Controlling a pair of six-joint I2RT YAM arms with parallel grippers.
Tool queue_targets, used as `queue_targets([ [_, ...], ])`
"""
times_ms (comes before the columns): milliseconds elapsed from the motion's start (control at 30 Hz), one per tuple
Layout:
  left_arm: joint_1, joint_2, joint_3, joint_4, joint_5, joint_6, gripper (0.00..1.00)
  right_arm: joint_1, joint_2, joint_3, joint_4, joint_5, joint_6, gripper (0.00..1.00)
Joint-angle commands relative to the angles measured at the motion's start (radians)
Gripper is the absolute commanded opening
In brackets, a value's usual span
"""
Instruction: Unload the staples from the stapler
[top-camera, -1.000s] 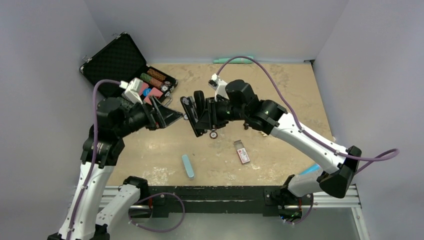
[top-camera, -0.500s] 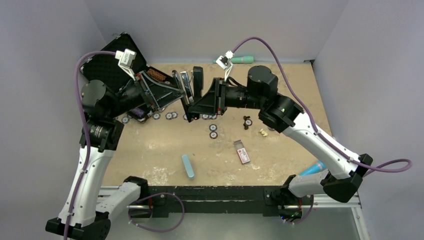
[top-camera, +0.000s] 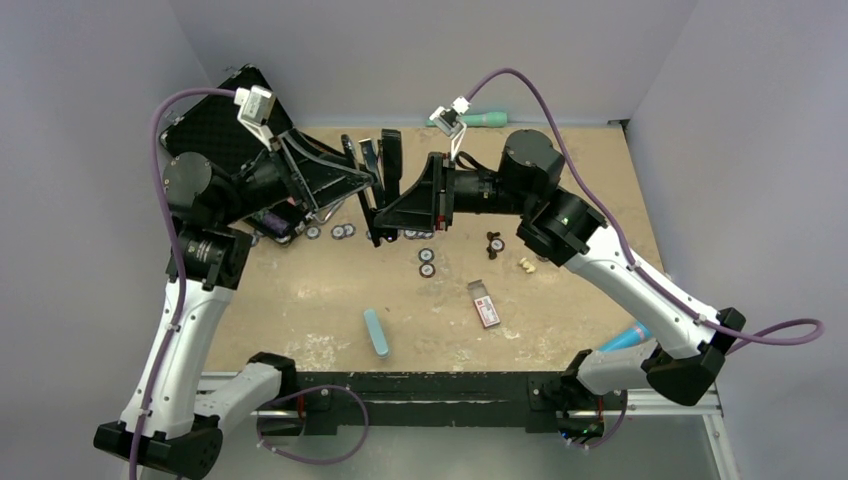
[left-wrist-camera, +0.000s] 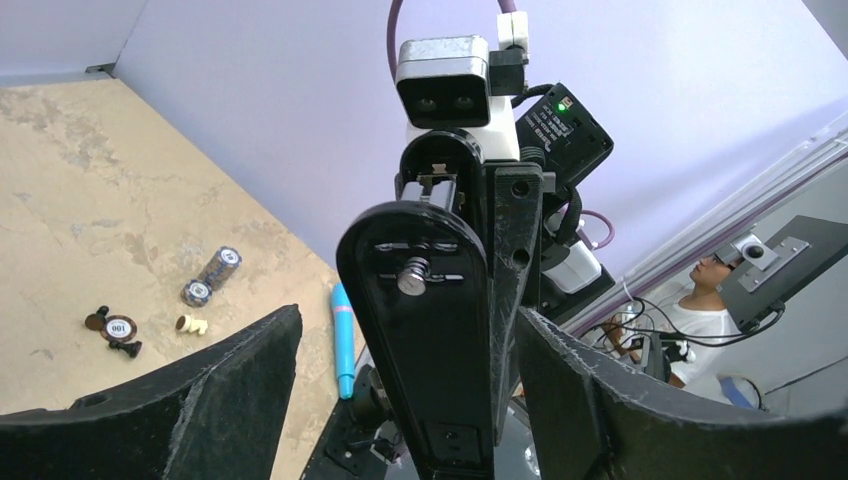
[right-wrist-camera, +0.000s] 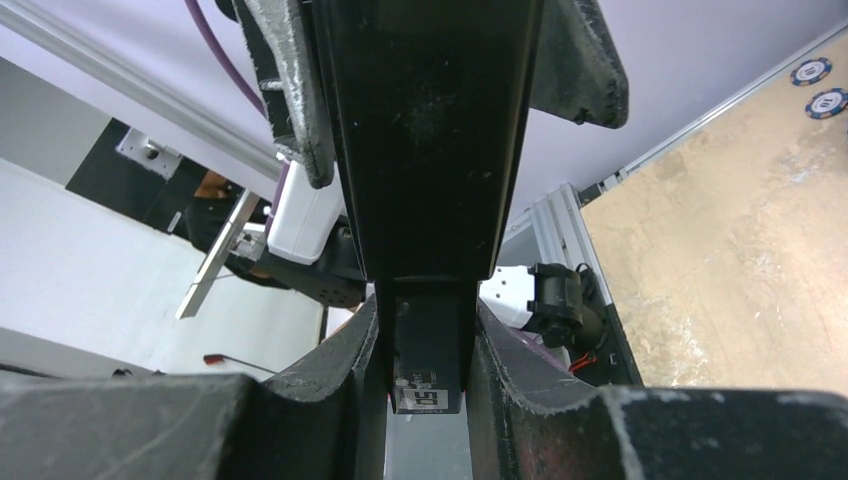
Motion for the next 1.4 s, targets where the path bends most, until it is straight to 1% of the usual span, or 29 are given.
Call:
queue_targets([
  [0,0.001,0.006,0.042,0.058,0.016,-0.008,0.80,-0.002,-0.009,0.017,0.127,-0.043,0.006,0.00],
  [67,0.000,0.011,0.047,0.060,0.017,-0.012,0.79,-0.002,-0.005,0.013,0.157,-0.052,0.009,0.00],
  [233,-0.004,0.016,0.048,0.055,0.017,-0.011,0.76,-0.002,0.005,0.011,0.167,-0.062,0.012,0.00],
  [267,-0.004,0.016,0.048,0.053,0.016,-0.011,0.73,-0.002,0.007,0.012,0.169,-0.062,0.012,0.00],
  [333,-0.007,0.017,0.045,0.046,0.015,-0.007,0.65,-0.002,0.010,0.009,0.174,-0.063,0.014,0.00],
  [400,-0.007,0.012,0.045,0.025,0.013,0.005,0.50,-0.002,0.011,0.004,0.181,-0.063,0.017,0.00],
  [433,-0.007,0.009,0.046,0.012,0.010,0.014,0.38,-0.002,0.010,0.001,0.186,-0.063,0.019,0.00],
  [467,-0.008,0.007,0.048,-0.005,0.009,0.023,0.18,-0.002,0.008,-0.003,0.189,-0.061,0.020,0.00],
  [500,-0.009,0.004,0.049,-0.032,0.007,0.034,0.01,-0.002,0.007,-0.007,0.191,-0.058,0.022,0.00],
  [633,-0.009,-0.012,0.047,-0.122,-0.012,0.076,0.00,-0.004,-0.003,-0.028,0.194,-0.026,0.009,0.00],
  [667,-0.009,-0.014,0.047,-0.141,-0.018,0.086,0.00,-0.004,-0.004,-0.031,0.188,-0.017,0.003,0.05],
  [700,-0.009,-0.017,0.048,-0.161,-0.028,0.094,0.00,-0.006,-0.005,-0.033,0.173,-0.007,-0.004,0.21],
  [733,-0.009,-0.018,0.054,-0.194,-0.042,0.107,0.00,-0.009,-0.004,-0.032,0.152,0.009,-0.011,0.52],
  [767,-0.009,-0.018,0.060,-0.233,-0.059,0.124,0.00,-0.011,-0.002,-0.032,0.137,0.028,-0.015,0.91],
  [800,-0.009,-0.020,0.062,-0.265,-0.069,0.137,0.00,-0.012,-0.001,-0.034,0.100,0.047,-0.023,0.98],
  [1033,-0.008,-0.037,0.025,-0.339,-0.126,0.160,0.00,-0.032,-0.040,-0.100,-0.023,0.183,-0.054,0.99],
  [1133,-0.007,-0.035,0.015,-0.456,-0.208,0.192,0.00,-0.061,-0.082,-0.158,-0.062,0.250,-0.038,0.99],
  [1267,-0.007,-0.023,-0.032,-0.578,-0.279,0.208,0.00,-0.123,-0.133,-0.253,-0.083,0.259,0.021,0.99],
  [1367,-0.007,-0.016,-0.082,-0.656,-0.321,0.231,0.00,-0.137,-0.156,-0.271,-0.130,0.303,0.021,0.97],
])
